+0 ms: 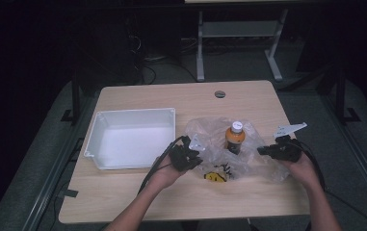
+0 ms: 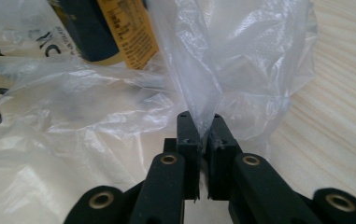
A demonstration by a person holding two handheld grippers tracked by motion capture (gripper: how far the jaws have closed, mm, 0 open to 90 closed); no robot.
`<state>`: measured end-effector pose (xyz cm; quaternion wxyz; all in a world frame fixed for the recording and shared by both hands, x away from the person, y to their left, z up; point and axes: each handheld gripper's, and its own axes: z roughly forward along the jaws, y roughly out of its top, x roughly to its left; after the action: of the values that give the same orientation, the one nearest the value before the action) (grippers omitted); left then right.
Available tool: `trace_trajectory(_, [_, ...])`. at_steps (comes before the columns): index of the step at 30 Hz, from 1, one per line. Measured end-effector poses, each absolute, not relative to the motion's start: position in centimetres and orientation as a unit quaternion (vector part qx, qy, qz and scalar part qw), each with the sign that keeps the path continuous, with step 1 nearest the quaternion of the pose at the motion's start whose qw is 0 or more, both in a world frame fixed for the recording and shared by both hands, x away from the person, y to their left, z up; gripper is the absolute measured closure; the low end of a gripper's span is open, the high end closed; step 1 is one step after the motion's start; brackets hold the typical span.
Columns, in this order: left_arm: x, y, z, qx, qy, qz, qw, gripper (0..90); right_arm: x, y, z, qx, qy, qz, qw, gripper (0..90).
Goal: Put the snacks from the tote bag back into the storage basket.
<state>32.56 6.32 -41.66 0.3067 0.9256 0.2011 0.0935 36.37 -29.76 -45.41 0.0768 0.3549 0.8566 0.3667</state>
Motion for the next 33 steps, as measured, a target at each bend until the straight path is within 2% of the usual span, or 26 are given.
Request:
trace_trajectory(4, [32.4, 6.8, -42.5, 0.930, 0.206, 0.091, 0.292, 90.0, 36.5, -29.6, -45.7, 0.360, 0.856, 0.364, 0.070, 86.4])
trace_trajectory(11, [32.1, 7.3, -42.1, 0.923, 0.210, 0.074, 0.315, 89.4, 36.4, -29.4, -45.5, 0.353, 0.856, 0.369, 0.076, 86.6])
trace_trajectory(22, [31.9, 8.1, -38.8, 0.912, 0.203, 0.057, 0.351, 72.0, 36.4, -29.2, -45.3, 0.345, 0.855, 0.380, 0.080, 86.9])
trace_trajectory(33, [32.1, 4.2, -35.6, 0.913, 0.171, 0.043, 0.368, 52.3, 36.6, -29.1, -45.5, 0.348, 0.855, 0.378, 0.077, 86.9])
